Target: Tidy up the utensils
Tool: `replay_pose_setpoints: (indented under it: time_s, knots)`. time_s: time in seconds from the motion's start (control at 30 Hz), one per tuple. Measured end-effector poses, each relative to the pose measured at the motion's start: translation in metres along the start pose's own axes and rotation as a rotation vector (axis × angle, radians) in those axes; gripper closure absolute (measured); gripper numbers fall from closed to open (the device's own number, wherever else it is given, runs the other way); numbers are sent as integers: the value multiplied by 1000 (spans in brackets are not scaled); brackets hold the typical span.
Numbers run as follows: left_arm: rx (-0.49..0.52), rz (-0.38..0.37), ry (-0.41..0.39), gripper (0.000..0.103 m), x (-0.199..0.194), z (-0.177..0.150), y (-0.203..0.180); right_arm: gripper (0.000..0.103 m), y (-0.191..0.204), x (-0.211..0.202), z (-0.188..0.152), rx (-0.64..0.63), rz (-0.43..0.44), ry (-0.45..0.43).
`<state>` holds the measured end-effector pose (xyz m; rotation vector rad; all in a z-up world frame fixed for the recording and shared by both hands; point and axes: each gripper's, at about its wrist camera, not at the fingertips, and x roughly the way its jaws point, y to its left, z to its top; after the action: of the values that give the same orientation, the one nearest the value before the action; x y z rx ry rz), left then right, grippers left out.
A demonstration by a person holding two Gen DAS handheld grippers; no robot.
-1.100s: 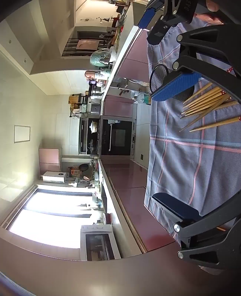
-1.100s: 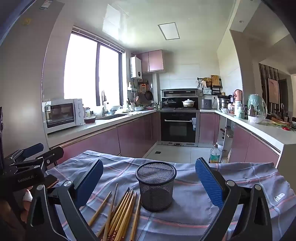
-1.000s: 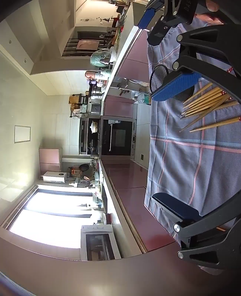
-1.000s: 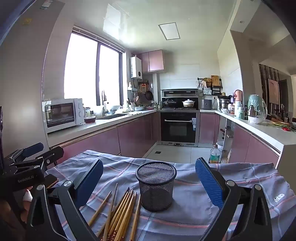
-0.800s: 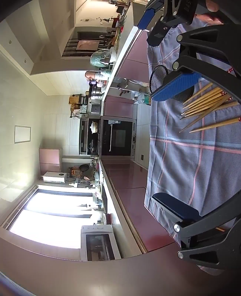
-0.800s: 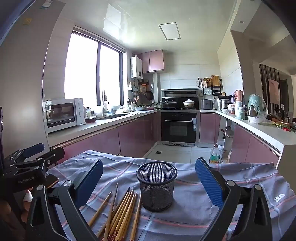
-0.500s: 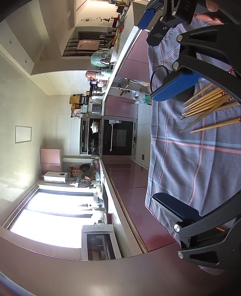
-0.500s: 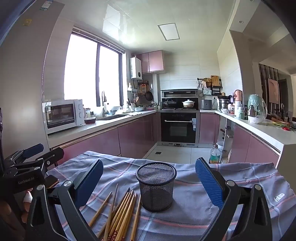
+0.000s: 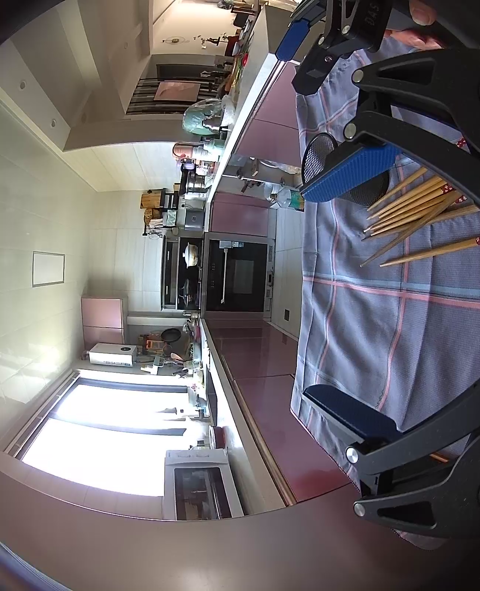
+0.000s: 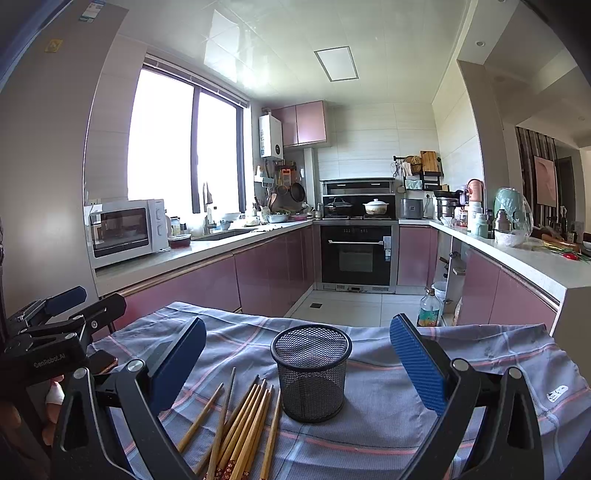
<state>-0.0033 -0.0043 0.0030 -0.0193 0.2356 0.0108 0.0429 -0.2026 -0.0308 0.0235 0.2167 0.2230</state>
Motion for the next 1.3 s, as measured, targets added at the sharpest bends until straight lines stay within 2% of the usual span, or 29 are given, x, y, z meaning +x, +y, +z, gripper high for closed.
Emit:
replay_pose_setpoints:
  time_s: [1.3]
  knots:
    - [6,-13,-7,6,-1,3,-4,7,-1,3,-2,5,8,2]
